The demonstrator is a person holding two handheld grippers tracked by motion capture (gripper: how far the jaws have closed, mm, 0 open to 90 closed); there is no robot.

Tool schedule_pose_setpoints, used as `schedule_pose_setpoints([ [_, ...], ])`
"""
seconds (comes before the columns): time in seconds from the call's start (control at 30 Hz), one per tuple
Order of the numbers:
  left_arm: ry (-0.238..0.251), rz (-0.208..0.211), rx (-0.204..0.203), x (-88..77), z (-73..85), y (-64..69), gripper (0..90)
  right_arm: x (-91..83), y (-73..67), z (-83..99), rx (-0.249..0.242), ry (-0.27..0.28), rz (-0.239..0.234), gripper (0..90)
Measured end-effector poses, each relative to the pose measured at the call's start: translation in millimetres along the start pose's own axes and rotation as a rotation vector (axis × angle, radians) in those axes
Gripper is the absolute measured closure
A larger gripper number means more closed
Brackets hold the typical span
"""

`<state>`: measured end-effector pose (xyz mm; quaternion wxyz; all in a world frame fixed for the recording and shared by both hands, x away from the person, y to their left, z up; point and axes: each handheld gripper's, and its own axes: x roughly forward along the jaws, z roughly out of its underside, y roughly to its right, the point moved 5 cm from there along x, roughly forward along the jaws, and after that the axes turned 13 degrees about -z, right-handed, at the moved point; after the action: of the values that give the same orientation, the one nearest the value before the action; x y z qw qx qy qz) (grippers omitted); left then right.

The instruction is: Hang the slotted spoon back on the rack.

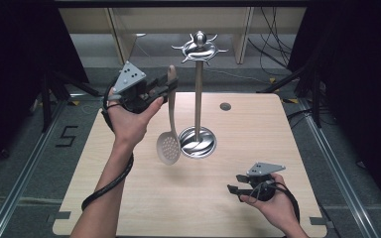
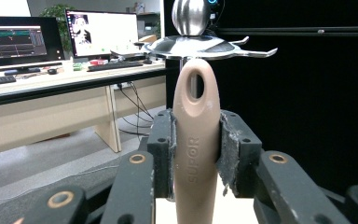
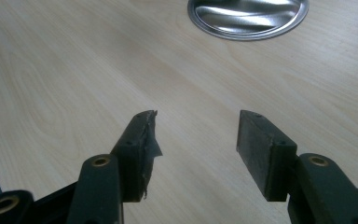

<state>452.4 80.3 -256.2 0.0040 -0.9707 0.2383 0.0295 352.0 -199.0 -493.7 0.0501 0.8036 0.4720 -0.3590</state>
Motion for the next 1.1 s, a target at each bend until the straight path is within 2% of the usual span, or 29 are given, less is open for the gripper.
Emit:
schedule_pose_setpoints([
  [0.07,0.008,-0.002,0.016,1.7,-1.2,-0.8,67.2,-0.1,0.0,0.1,0.001,-0.001,0.001,47.5],
  [0.2,-0.002,0.0,0.008,3.2,-2.3,1.2,67.1,0.7,-0.5,0.2,0.006,0.0,-0.009,47.5],
  [0.3,0.005,0.0,0.024,4.7,-5.2,1.6,67.2,0.7,-0.5,0.1,0.007,0.001,-0.009,47.5],
  [0.33,-0.005,0.002,0.016,4.6,-5.2,2.6,67.1,0.7,-0.5,0.1,0.007,0.001,-0.009,47.5],
  [0.9,-0.025,-0.005,0.045,12.7,-14.3,7.3,67.1,0.8,-0.1,0.4,0.004,-0.003,-0.004,47.5],
  [0.93,-0.029,-0.007,0.044,12.9,-14.8,7.8,67.1,1.0,-0.1,0.6,0.006,-0.004,-0.006,47.5],
  [0.97,-0.031,-0.005,0.048,13.7,-15.7,8.7,67.1,1.7,-1.9,1.2,0.03,-0.005,-0.016,47.5],
  [1.0,-0.031,-0.005,0.048,13.7,-15.7,8.7,67.1,1.7,-1.9,1.2,0.03,-0.005,-0.016,47.5],
  [1.03,-0.033,-0.006,0.049,14.2,-15.9,9.0,67.1,1.3,0.1,0.7,0.006,-0.004,-0.007,47.5],
  [1.1,-0.035,-0.008,0.058,15.0,-16.5,8.7,67.1,1.2,0.1,0.7,0.006,-0.004,-0.005,47.5],
])
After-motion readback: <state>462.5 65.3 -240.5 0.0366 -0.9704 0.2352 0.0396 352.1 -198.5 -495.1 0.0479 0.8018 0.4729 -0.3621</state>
